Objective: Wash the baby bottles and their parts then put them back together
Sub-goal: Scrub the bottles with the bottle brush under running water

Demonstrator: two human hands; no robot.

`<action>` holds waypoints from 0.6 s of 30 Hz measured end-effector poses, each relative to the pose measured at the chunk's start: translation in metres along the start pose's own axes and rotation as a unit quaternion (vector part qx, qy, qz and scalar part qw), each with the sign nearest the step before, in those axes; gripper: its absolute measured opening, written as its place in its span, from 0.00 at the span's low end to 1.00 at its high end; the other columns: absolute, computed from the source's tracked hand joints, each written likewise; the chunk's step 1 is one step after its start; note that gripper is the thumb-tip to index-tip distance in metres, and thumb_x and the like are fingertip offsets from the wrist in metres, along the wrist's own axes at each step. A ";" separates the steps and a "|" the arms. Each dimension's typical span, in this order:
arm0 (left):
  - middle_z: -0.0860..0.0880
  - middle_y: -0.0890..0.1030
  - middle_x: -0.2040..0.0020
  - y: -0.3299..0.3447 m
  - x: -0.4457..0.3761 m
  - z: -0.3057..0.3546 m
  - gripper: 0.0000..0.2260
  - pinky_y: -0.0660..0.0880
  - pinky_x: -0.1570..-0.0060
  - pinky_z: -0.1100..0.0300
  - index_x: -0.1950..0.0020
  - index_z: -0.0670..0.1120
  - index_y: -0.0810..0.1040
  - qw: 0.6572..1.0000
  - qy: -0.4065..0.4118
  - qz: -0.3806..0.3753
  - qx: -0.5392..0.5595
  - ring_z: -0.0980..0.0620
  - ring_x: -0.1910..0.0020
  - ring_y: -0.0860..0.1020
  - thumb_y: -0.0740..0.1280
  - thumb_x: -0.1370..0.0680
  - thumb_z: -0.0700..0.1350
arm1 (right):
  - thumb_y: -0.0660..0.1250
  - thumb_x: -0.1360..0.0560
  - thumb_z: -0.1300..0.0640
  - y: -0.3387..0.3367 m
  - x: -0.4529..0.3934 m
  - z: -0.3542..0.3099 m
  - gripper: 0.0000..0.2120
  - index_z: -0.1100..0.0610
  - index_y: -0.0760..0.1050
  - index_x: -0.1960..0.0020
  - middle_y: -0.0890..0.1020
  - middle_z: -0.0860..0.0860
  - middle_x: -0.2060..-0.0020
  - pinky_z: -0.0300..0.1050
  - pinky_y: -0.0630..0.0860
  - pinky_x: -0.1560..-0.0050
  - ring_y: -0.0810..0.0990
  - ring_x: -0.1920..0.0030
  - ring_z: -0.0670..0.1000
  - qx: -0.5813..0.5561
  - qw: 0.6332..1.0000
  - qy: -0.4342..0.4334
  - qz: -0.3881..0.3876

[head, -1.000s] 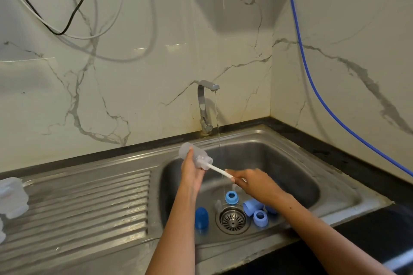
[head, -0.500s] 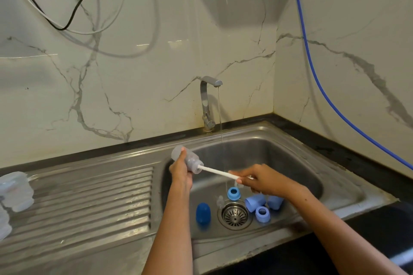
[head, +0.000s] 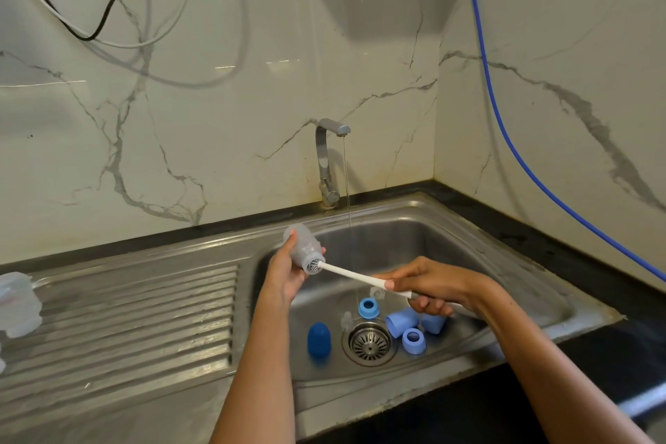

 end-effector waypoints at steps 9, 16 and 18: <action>0.36 0.74 0.39 0.006 0.001 0.017 0.25 0.78 0.50 0.51 0.26 0.39 0.59 0.987 0.105 0.008 0.125 0.44 0.47 0.77 0.62 0.20 0.47 | 0.60 0.19 0.51 0.005 0.004 0.000 0.14 0.42 0.76 0.36 0.64 0.49 0.74 0.33 0.58 0.81 0.59 0.78 0.43 -0.116 0.991 0.027 -0.066; 0.37 0.76 0.43 0.011 -0.001 -0.007 0.23 0.75 0.47 0.51 0.29 0.36 0.63 0.995 0.082 0.046 0.019 0.46 0.55 0.78 0.62 0.20 0.46 | 0.59 0.19 0.53 0.017 -0.014 -0.029 0.17 0.45 0.71 0.30 0.75 0.45 0.71 0.38 0.68 0.69 0.68 0.72 0.42 0.247 0.949 -0.141 0.140; 0.38 0.78 0.49 0.017 0.001 -0.013 0.22 0.76 0.49 0.52 0.31 0.35 0.65 0.995 0.088 0.047 -0.016 0.46 0.57 0.79 0.62 0.20 0.46 | 0.57 0.18 0.53 0.018 -0.020 -0.033 0.19 0.45 0.68 0.28 0.78 0.51 0.64 0.45 0.71 0.60 0.71 0.67 0.47 0.370 0.900 -0.127 0.194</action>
Point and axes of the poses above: each hand's wrist, its own x-axis away from the middle knuckle, its own y-axis out of the palm, z = x × y, the point moved 7 cm from there along -x, towards the middle knuckle
